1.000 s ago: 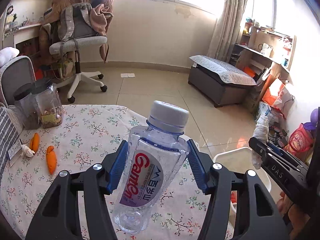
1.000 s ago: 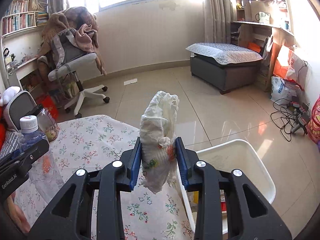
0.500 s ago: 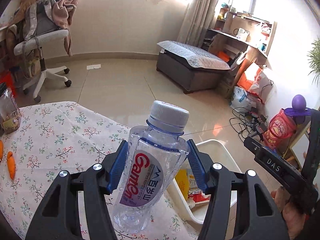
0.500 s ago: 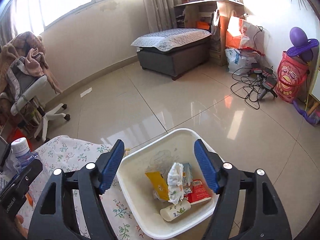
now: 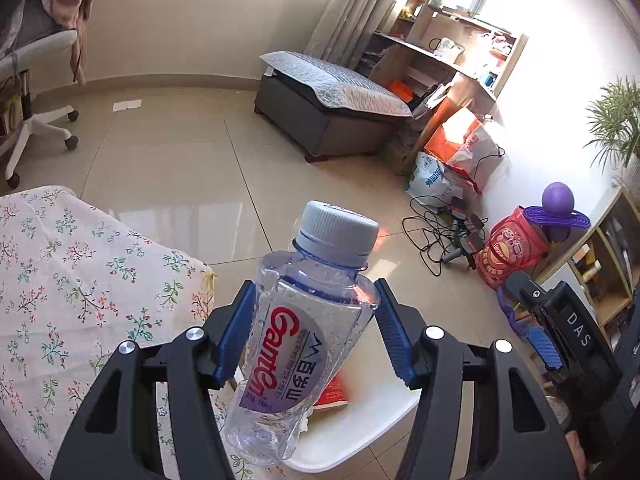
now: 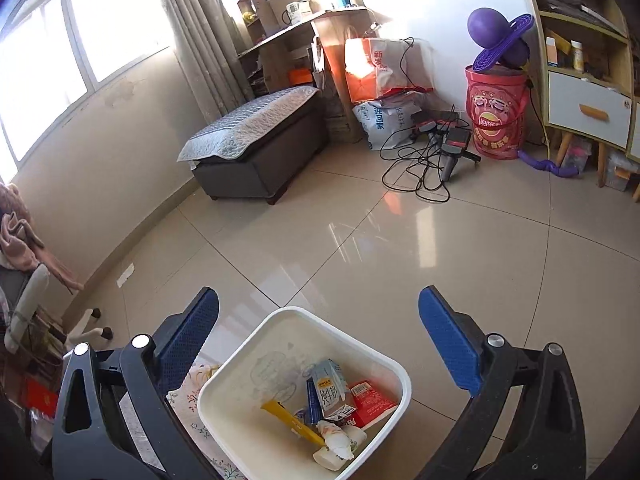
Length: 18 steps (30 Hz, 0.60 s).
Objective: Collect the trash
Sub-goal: 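Open both tools to drop the bottle and tissue into the bin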
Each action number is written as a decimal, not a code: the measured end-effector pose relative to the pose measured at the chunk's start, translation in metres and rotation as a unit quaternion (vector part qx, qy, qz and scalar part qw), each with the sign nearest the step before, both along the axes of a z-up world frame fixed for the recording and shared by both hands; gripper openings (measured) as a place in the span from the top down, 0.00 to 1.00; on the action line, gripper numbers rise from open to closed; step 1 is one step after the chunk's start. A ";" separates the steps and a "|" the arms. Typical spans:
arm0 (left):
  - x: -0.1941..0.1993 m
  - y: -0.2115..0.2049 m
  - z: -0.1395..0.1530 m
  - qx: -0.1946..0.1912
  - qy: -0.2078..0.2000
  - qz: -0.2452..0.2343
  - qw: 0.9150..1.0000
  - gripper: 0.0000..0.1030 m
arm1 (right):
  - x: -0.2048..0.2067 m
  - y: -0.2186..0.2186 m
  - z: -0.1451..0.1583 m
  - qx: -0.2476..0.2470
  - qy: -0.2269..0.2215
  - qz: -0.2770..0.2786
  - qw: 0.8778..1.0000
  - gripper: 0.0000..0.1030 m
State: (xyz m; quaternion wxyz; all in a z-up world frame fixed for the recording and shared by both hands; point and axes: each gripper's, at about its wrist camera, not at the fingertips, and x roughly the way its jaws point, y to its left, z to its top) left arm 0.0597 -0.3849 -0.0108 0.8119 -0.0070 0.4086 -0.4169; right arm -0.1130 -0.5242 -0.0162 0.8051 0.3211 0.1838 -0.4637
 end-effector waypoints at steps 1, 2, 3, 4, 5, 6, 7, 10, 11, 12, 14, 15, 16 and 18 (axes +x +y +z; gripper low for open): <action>0.000 -0.005 -0.002 0.000 0.004 -0.005 1.000 0.43 | -0.002 -0.002 0.000 0.001 -0.003 -0.004 1.000 0.07; 0.000 -0.009 -0.003 0.000 0.009 -0.009 1.000 0.43 | -0.003 -0.003 -0.001 0.002 -0.004 -0.008 1.000 0.07; 0.000 -0.013 -0.005 0.000 0.016 -0.013 1.000 0.43 | -0.005 -0.004 -0.001 0.003 -0.006 -0.011 1.000 0.07; 0.000 -0.018 -0.007 -0.001 0.024 -0.016 1.000 0.43 | -0.005 -0.005 -0.002 0.004 -0.007 -0.012 1.000 0.07; 0.000 -0.022 -0.009 -0.001 0.032 -0.018 0.999 0.43 | -0.007 -0.006 -0.002 0.005 -0.008 -0.014 1.000 0.07; 0.000 -0.026 -0.012 -0.001 0.040 -0.020 0.999 0.43 | -0.007 -0.006 -0.002 0.005 -0.010 -0.015 1.000 0.07; 0.001 -0.029 -0.014 -0.001 0.048 -0.023 0.999 0.43 | -0.008 -0.007 -0.002 0.005 -0.011 -0.017 1.000 0.07; 0.003 -0.033 -0.018 0.004 0.058 -0.026 0.998 0.35 | -0.009 -0.006 0.000 0.004 -0.014 -0.021 1.000 0.07; 0.003 -0.032 -0.019 0.008 0.057 -0.023 0.998 0.31 | -0.009 -0.004 0.001 0.003 -0.015 -0.021 1.000 0.07; 0.004 -0.031 -0.020 0.011 0.056 -0.020 0.998 0.29 | -0.009 -0.004 0.000 0.003 -0.015 -0.021 1.000 0.07; 0.006 -0.026 -0.020 0.020 0.053 -0.012 0.998 0.26 | -0.007 -0.003 0.000 0.003 -0.013 -0.017 1.000 0.07; 0.007 -0.022 -0.021 0.025 0.049 -0.004 0.998 0.23 | -0.005 -0.002 0.000 0.002 -0.011 -0.014 1.000 0.07; 0.008 -0.017 -0.020 0.029 0.045 0.005 0.999 0.22 | -0.003 0.000 0.001 -0.001 -0.008 -0.011 1.000 0.07; 0.012 -0.008 -0.016 0.038 0.029 0.025 0.999 0.15 | 0.002 0.005 0.003 -0.010 -0.002 -0.002 1.000 0.07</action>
